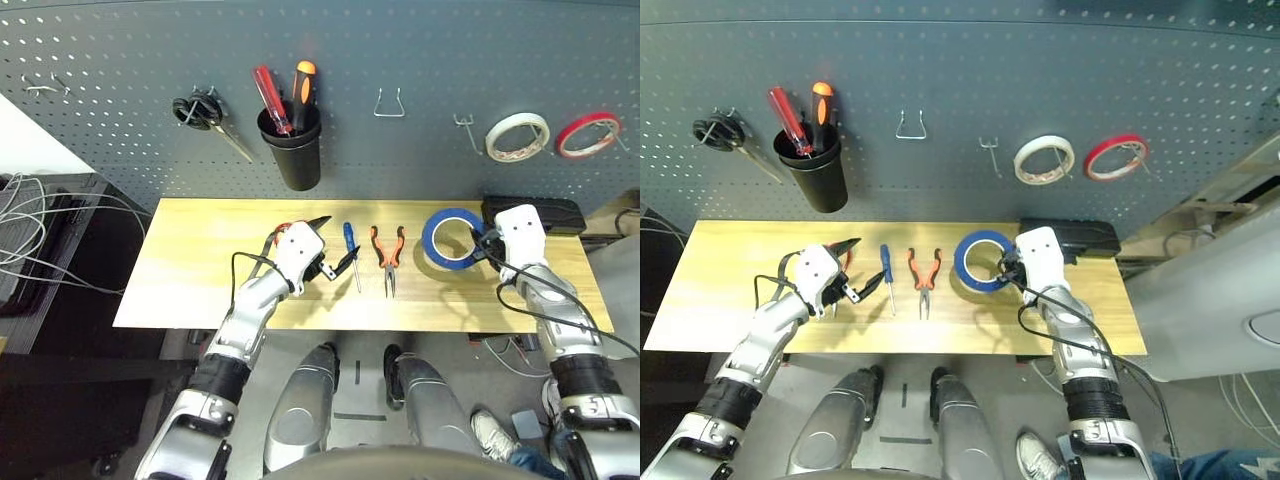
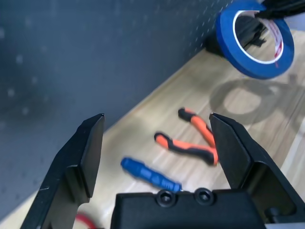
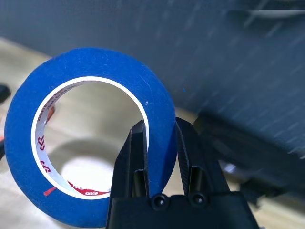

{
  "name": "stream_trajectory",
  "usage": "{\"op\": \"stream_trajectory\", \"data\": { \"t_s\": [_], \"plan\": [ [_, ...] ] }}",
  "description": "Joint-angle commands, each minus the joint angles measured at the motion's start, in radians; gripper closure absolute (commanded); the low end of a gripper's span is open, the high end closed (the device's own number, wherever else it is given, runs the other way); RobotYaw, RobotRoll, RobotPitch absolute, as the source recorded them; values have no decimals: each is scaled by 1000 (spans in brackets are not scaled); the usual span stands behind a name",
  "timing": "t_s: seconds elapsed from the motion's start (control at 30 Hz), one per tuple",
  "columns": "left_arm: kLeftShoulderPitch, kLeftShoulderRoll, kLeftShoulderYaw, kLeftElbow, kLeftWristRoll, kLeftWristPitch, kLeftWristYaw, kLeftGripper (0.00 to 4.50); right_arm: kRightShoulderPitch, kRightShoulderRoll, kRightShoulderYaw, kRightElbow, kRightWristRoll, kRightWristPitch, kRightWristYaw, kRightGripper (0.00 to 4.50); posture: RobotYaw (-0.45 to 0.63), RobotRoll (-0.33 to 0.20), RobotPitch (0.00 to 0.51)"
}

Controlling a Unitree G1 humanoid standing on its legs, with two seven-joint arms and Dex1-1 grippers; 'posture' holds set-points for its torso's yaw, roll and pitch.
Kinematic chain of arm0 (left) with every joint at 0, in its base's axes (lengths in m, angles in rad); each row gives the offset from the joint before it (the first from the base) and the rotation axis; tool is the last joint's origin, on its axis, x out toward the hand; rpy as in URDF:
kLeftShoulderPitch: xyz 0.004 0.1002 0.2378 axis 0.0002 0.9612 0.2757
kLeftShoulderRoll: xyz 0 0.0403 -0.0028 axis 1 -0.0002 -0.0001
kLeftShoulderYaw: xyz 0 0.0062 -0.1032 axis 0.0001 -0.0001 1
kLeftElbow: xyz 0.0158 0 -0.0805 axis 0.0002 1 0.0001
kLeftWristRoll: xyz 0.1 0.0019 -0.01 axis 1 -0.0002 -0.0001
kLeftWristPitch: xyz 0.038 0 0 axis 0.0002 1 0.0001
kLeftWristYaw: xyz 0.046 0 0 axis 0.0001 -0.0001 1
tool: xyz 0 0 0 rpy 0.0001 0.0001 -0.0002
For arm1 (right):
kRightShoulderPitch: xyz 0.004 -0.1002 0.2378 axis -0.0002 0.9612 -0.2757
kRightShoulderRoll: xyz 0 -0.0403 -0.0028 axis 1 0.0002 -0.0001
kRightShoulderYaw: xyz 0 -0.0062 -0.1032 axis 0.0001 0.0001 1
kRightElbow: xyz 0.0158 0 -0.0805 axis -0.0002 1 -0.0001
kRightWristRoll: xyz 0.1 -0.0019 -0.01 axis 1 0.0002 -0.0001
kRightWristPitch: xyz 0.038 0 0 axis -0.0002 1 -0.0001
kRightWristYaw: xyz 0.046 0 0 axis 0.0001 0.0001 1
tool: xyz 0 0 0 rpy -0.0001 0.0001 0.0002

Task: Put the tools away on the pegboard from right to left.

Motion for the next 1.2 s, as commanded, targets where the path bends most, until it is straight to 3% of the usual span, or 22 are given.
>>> {"op": "stream_trajectory", "data": {
  "t_s": [0.03, 0.37, 0.73, 1.2],
  "plan": [
    [-7, -4, 2, 35, -5, -16, -12, 0, 36, -22, -18, -49, -10, -108, -5, 3784, 34, 0, 179],
    [-40, -6, 3, 68, -10, -23, -29, 0, 33, -44, -60, -142, -13, -248, -45, 3784, 21, 0, 182],
    [-52, -7, 1, 68, -12, -18, -35, 0, -49, -41, -68, -179, -19, -296, -100, 3784, 22, 0, 182],
    [-40, -57, 5, -37, -115, -11, -113, 0, -233, -28, -51, 64, -59, -311, -175, 3785, 51, 0, 180]
  ]
}}
